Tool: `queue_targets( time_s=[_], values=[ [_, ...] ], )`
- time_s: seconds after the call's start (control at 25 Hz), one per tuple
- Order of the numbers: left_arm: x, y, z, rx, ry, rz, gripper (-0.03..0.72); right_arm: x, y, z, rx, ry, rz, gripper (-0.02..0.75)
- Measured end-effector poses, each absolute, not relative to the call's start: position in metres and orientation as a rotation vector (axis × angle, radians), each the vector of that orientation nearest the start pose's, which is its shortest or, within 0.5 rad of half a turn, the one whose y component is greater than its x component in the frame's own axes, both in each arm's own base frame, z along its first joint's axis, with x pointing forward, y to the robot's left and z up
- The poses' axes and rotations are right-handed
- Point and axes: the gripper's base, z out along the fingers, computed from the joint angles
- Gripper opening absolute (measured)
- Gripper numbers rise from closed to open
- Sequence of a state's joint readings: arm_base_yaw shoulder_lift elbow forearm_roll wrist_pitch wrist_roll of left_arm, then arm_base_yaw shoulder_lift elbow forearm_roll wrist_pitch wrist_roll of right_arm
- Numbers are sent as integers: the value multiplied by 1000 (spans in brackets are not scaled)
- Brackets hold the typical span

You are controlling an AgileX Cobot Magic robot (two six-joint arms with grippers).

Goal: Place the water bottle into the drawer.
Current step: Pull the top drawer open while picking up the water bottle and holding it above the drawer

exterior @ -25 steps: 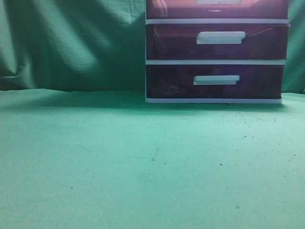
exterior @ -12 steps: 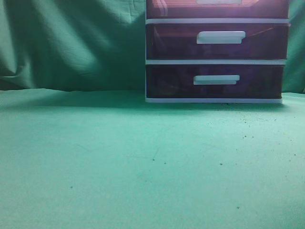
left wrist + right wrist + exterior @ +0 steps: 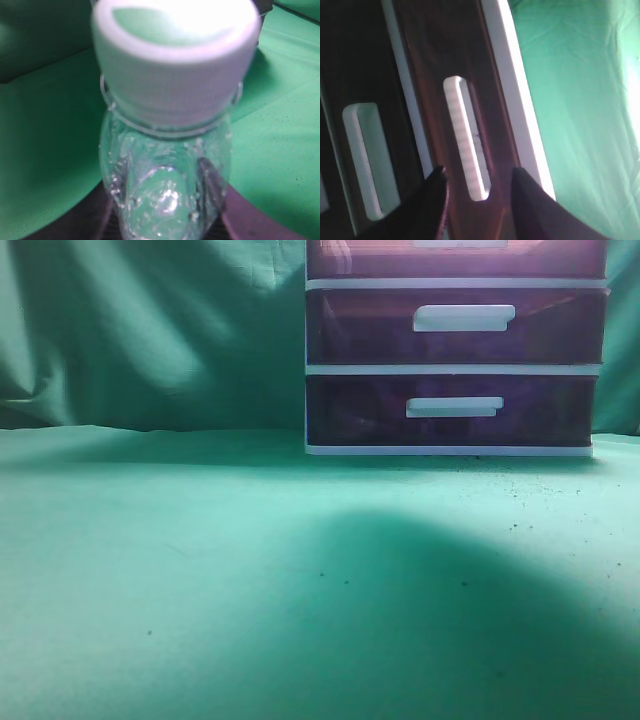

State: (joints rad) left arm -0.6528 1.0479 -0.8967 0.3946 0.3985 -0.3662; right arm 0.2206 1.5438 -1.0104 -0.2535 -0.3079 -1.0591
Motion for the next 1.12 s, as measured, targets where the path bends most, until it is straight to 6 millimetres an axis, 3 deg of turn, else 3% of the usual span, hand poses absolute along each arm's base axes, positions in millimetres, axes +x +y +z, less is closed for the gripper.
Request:
queue_targets(
  time_s=[0.12, 0.16, 0.76, 0.96, 1.12],
  values=[
    [187, -125, 353, 551, 1957, -255, 236, 362, 89, 298, -1288, 1227, -745, 258],
    [187, -125, 353, 551, 1961, -253, 236, 367, 90, 297, -1294, 1224, -749, 298],
    [185, -120, 346, 541, 2053, -211, 236, 427, 105, 276, -1355, 1161, -799, 279],
    [185, -120, 345, 541, 2055, -210, 236, 431, 106, 278, -1361, 1138, -816, 94],
    [185, -120, 345, 541, 2055, -210, 236, 429, 106, 281, -1399, 1113, -846, 91]
  ],
)
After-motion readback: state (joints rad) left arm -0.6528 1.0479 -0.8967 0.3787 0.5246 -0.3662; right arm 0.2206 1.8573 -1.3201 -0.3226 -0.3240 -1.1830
